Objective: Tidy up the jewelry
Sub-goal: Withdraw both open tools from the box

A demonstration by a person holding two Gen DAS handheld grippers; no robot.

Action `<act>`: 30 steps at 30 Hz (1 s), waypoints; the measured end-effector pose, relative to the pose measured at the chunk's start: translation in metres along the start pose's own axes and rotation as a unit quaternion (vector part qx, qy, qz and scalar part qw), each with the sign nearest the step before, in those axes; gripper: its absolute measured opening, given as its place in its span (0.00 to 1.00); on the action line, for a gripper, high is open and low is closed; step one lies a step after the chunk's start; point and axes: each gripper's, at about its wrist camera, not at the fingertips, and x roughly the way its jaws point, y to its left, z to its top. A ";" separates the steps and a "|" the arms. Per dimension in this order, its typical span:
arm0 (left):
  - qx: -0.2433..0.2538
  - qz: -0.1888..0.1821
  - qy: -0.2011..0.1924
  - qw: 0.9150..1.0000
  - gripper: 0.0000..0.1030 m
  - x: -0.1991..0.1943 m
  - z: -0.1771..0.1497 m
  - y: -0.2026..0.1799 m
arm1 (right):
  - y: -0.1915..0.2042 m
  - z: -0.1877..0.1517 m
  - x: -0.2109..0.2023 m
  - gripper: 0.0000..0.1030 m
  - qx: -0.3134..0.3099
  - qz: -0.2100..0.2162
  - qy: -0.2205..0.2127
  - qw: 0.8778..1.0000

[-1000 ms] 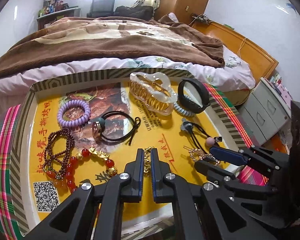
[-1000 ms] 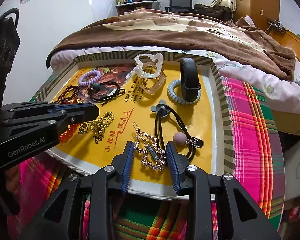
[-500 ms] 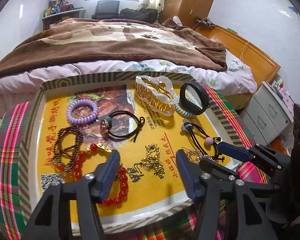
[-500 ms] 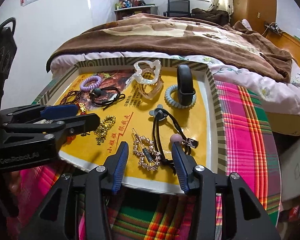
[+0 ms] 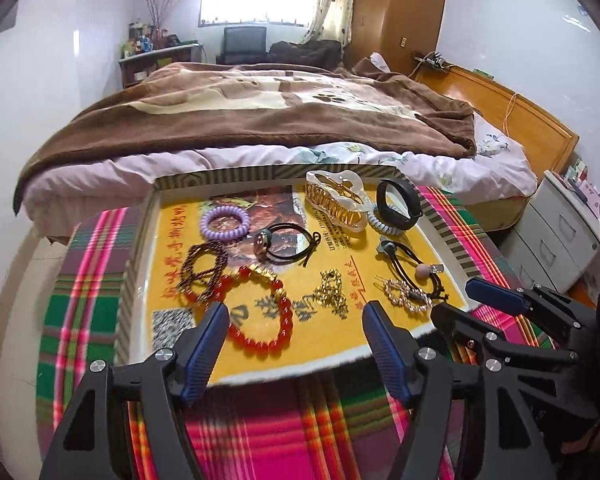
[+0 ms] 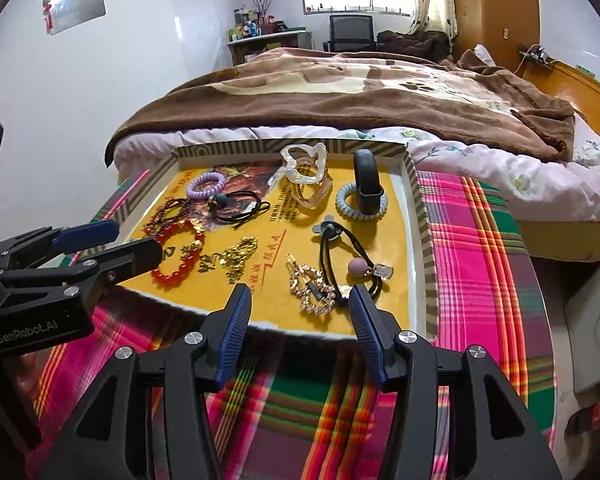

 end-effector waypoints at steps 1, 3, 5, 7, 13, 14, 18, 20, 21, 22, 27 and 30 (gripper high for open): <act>-0.002 0.004 -0.002 1.000 0.68 -0.005 -0.003 0.000 | 0.001 -0.002 -0.003 0.50 0.002 0.000 -0.001 1.000; -0.003 0.017 -0.006 1.000 0.73 -0.014 -0.008 -0.002 | 0.002 -0.005 -0.010 0.50 0.008 0.002 -0.005 1.000; -0.008 0.026 -0.014 1.000 0.74 -0.025 -0.015 -0.002 | 0.004 -0.008 -0.018 0.50 0.012 0.004 -0.012 1.000; -0.011 0.029 -0.018 0.999 0.74 -0.033 -0.022 -0.002 | 0.006 -0.009 -0.024 0.50 0.012 0.004 -0.017 1.000; -0.023 0.051 -0.020 0.998 0.75 -0.052 -0.042 -0.001 | 0.015 -0.022 -0.042 0.50 0.010 -0.016 -0.028 0.999; -0.026 0.053 -0.021 0.998 0.75 -0.054 -0.045 -0.001 | 0.015 -0.023 -0.045 0.50 0.011 -0.016 -0.028 0.999; -0.027 0.072 -0.024 0.997 0.78 -0.060 -0.057 -0.001 | 0.017 -0.030 -0.050 0.50 0.017 -0.025 -0.029 0.999; -0.032 0.076 -0.024 0.996 0.78 -0.063 -0.062 0.000 | 0.018 -0.034 -0.052 0.50 0.023 -0.025 -0.028 0.999; -0.036 0.083 -0.026 0.996 0.78 -0.065 -0.064 0.000 | 0.019 -0.035 -0.052 0.50 0.024 -0.027 -0.027 0.999; -0.037 0.088 -0.027 0.995 0.78 -0.065 -0.065 0.000 | 0.020 -0.037 -0.053 0.50 0.026 -0.029 -0.027 0.999; -0.038 0.106 -0.024 0.993 0.78 -0.067 -0.070 0.001 | 0.022 -0.041 -0.056 0.50 0.025 -0.033 -0.028 0.999; -0.037 0.108 -0.025 0.993 0.78 -0.068 -0.071 0.000 | 0.023 -0.042 -0.057 0.50 0.027 -0.032 -0.028 0.999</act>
